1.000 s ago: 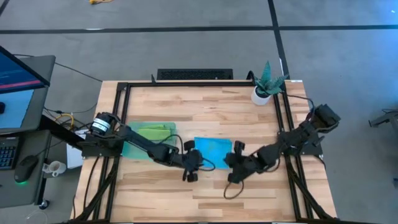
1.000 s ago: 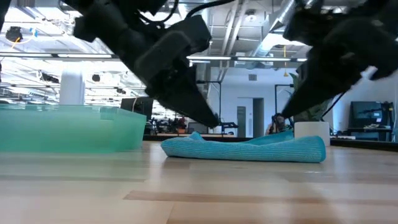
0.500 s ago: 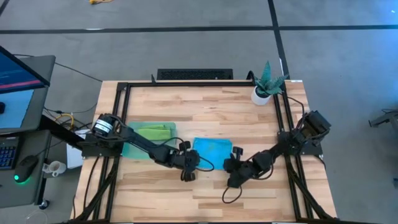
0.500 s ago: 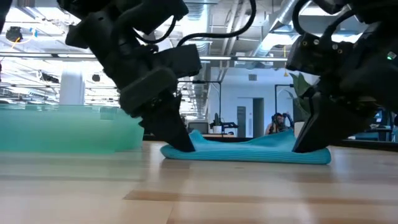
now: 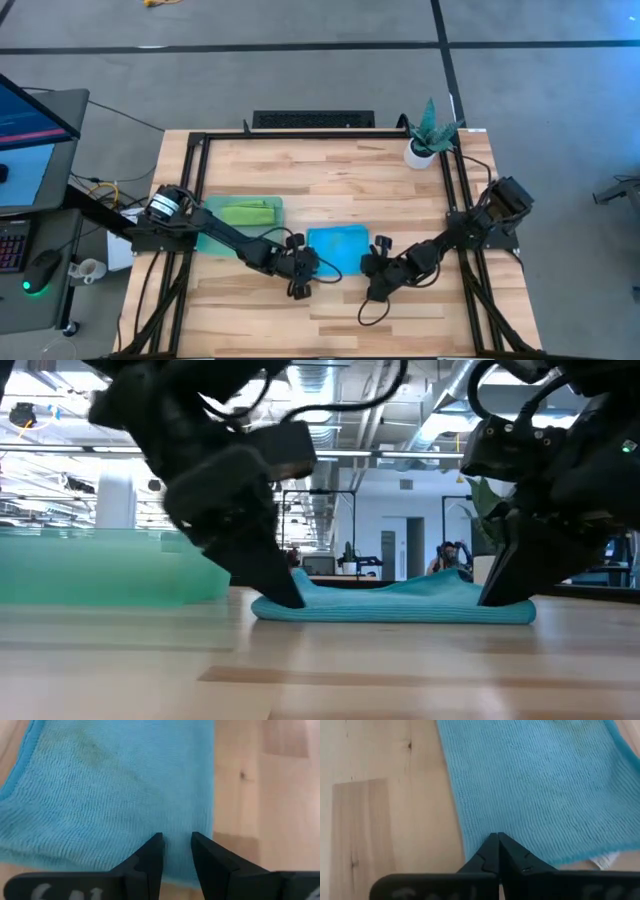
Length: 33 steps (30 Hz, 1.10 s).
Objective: Roll microfiber towels into tight, uniform cylinder then place into a basket
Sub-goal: Fold the blue towel, then roll the blue towel
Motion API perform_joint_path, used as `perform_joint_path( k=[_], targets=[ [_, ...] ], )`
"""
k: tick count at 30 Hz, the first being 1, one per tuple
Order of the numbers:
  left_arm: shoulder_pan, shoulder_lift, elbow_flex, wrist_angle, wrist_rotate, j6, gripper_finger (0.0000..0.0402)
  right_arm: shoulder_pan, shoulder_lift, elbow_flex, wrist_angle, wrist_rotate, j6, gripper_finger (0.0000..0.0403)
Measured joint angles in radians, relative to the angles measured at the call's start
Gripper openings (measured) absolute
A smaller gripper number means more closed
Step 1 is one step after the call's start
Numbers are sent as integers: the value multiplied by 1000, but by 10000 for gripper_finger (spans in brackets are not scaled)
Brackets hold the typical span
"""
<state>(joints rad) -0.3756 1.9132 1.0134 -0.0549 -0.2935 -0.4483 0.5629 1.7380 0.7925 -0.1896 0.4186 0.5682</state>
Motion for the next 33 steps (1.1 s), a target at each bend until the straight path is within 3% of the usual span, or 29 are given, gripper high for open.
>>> perform_joint_path(
  k=[9, 14, 16, 24, 30, 33],
  targets=[
    [-50, -104, -3, -45, -30, 25, 96, 16, -138, -2, -103, 0, -1, 31],
    [-86, -192, -2, -105, -129, 25, 96, 81, -261, -2, -96, 24, -31, 27],
    [-107, -224, -2, -132, -181, 47, 96, 130, -303, -1, -94, 83, -49, 25],
    [-216, -260, 29, -156, -382, 234, 96, 334, -326, -1, -64, 503, -160, 22],
    [-276, -257, 83, -193, -565, 343, 96, 365, -297, -1, -52, 555, -183, 26],
    [-292, -257, 104, -197, -589, 376, 96, 364, -293, 8, -22, 554, -226, 26]
  ],
)
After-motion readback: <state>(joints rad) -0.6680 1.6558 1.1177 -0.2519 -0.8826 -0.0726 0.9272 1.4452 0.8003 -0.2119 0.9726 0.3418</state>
